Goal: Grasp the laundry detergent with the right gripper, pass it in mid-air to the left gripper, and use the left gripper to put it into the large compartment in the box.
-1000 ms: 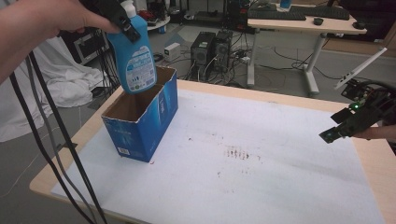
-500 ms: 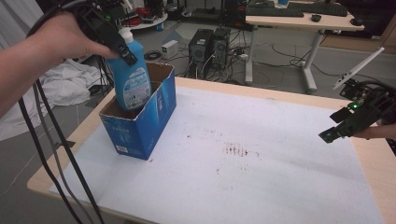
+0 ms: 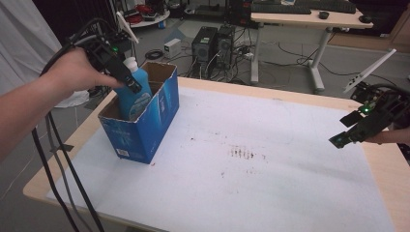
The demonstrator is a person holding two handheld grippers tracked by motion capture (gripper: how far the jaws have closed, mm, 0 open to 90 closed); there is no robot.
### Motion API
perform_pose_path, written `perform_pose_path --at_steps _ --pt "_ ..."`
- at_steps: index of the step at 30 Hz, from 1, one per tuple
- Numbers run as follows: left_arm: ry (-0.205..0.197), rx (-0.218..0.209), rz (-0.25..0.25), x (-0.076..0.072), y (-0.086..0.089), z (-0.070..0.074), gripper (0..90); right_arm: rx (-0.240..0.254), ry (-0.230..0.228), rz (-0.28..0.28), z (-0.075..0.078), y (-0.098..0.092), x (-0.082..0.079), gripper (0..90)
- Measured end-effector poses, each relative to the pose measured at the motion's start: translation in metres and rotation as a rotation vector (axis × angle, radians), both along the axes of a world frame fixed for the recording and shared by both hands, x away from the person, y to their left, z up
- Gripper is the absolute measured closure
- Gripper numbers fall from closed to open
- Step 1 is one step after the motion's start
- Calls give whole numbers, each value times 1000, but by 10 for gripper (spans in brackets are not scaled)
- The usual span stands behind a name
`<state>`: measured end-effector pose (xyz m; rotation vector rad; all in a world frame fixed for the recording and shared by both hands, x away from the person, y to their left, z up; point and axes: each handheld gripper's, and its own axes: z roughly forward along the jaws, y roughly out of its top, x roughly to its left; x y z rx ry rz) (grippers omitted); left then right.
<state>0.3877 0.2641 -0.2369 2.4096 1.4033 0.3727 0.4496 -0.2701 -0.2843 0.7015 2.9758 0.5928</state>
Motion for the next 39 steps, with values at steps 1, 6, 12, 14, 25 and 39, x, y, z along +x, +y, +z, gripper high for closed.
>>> perform_pose_path --at_steps 1,6,12,14,25,39 --pt "0 0 0 0 0 0 382 0 0 0 0 0 0 123" --pt "24 0 -19 1 -1 -18 381 -1 0 -2 0 1 0 123" --pt "36 12 -30 2 0 -30 381 1 0 5 -1 1 0 123" --pt "37 14 -27 2 1 -34 381 -2 1 1 -2 0 0 123" --pt "65 28 -56 2 -1 -49 381 -4 4 7 -3 1 -2 123" --pt "81 48 -81 2 0 -51 376 -2 6 18 -4 3 -3 123"
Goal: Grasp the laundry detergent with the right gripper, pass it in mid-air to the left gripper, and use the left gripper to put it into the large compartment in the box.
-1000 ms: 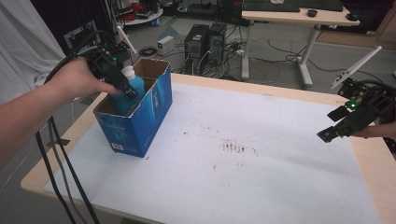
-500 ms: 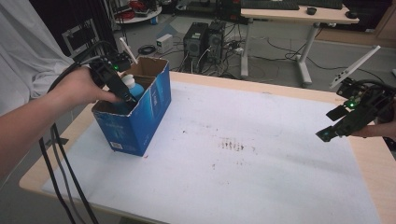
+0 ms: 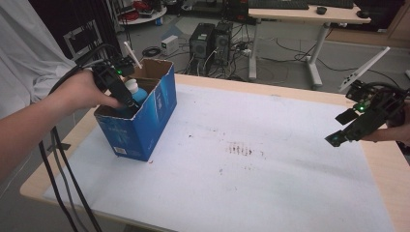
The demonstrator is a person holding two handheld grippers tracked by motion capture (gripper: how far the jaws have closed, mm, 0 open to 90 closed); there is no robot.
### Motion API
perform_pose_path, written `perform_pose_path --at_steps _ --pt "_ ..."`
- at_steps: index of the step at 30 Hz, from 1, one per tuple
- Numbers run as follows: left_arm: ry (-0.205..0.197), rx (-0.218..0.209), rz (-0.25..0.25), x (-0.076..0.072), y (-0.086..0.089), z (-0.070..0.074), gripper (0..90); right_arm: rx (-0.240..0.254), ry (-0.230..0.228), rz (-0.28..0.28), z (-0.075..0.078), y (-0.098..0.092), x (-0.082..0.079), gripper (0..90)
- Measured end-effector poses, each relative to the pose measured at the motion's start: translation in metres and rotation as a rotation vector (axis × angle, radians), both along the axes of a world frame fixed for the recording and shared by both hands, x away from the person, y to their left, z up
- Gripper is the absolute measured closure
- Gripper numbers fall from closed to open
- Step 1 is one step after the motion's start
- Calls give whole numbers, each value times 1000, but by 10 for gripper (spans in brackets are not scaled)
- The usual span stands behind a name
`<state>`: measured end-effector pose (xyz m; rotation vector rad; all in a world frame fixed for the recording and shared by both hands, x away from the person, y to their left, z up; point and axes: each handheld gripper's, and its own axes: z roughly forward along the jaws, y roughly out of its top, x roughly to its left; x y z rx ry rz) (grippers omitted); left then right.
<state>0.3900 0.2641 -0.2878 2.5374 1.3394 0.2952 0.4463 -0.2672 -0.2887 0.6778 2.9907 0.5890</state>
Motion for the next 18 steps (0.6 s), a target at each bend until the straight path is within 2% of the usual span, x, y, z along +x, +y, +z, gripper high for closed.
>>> perform_pose_path --at_steps 3,5,18 --pt "2 43 -25 -1 -3 -1 368 3 -2 2 0 -1 -1 123" --pt "0 50 -26 -2 -4 -1 366 1 -2 -4 0 -2 -2 123" --pt "7 50 -26 -1 -4 0 366 2 -4 4 0 0 -4 123"
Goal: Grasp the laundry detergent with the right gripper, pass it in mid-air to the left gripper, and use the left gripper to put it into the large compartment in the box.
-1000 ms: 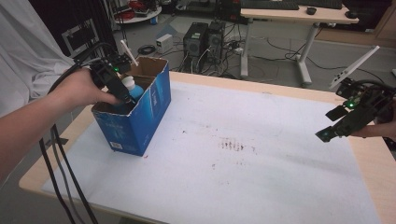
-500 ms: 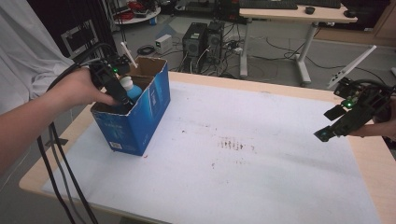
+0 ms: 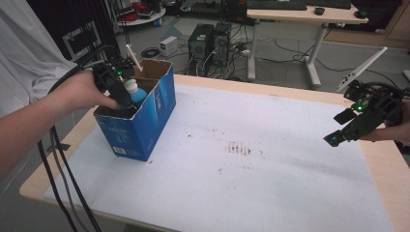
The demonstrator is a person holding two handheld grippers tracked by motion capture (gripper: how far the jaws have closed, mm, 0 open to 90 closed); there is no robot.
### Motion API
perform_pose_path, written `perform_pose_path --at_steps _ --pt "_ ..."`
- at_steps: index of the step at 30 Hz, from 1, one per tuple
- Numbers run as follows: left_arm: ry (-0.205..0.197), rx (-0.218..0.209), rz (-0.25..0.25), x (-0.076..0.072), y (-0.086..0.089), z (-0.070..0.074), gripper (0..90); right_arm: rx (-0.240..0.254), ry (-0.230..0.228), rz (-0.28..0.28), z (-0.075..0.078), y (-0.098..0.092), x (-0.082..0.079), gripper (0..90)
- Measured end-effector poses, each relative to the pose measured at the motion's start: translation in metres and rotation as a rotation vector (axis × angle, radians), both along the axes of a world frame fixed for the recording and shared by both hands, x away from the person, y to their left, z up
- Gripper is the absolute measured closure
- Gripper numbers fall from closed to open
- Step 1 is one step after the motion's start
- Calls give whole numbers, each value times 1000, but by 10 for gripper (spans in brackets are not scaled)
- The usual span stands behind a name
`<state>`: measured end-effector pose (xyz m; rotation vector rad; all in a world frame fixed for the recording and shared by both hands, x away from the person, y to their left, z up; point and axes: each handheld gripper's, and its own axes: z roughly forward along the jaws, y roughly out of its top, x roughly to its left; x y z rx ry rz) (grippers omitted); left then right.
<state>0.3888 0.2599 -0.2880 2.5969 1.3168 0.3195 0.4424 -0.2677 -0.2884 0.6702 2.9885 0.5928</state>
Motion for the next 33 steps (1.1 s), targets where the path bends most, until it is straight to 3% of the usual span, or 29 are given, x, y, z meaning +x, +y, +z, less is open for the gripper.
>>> perform_pose_path --at_steps 14,24,30,33 --pt "14 -1 1 3 -1 -1 366 4 -2 2 0 0 -1 123" --pt "33 51 -16 6 -4 5 252 3 0 12 1 2 -3 123" --pt "26 55 -27 7 -1 23 221 0 4 18 0 4 -4 123" --pt "-3 54 -49 6 -3 41 220 -3 4 24 -1 7 -6 123"
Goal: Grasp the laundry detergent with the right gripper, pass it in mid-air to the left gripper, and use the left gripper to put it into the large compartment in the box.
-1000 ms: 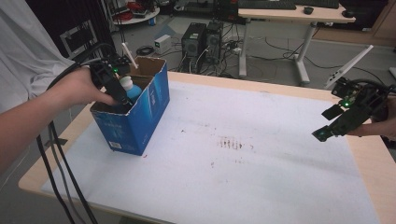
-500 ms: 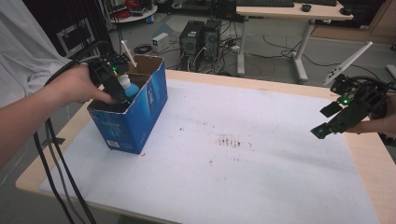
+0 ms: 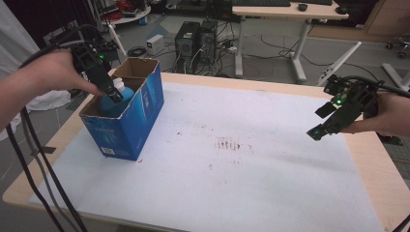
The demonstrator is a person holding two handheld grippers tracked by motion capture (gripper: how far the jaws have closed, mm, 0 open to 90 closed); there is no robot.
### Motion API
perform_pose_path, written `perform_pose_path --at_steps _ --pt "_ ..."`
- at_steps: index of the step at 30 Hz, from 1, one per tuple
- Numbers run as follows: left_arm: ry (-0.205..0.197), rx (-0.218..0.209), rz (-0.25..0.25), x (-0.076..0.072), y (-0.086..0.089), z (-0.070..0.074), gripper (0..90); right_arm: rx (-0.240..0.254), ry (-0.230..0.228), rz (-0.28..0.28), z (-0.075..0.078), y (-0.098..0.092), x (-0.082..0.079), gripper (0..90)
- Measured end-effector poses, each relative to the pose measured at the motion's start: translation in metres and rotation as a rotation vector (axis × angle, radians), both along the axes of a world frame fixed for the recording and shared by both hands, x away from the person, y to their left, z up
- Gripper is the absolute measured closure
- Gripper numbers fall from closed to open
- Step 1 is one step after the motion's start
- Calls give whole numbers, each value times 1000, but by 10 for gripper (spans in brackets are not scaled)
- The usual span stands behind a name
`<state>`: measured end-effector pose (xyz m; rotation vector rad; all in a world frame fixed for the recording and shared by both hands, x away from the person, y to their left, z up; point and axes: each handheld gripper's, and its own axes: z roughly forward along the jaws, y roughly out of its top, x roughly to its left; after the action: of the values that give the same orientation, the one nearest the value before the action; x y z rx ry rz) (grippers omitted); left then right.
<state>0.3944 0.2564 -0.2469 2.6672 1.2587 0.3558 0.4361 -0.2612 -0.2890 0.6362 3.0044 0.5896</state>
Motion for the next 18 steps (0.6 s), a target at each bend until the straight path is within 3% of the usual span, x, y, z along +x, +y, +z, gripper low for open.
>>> perform_pose_path --at_steps 9,13,16,17,18 --pt "-62 1 -113 -2 -31 40 220 -3 -9 -3 2 5 -6 123" --pt "-64 -8 -170 -1 -50 45 220 5 -14 -9 5 7 -8 123" --pt "-62 -17 -248 2 -79 46 220 12 -21 -10 9 9 -12 123" --pt "-62 -17 -248 2 -79 46 220 13 -22 -11 10 10 -13 123" --pt "-54 -20 -290 3 -94 43 220 14 -24 -13 10 10 -13 123"
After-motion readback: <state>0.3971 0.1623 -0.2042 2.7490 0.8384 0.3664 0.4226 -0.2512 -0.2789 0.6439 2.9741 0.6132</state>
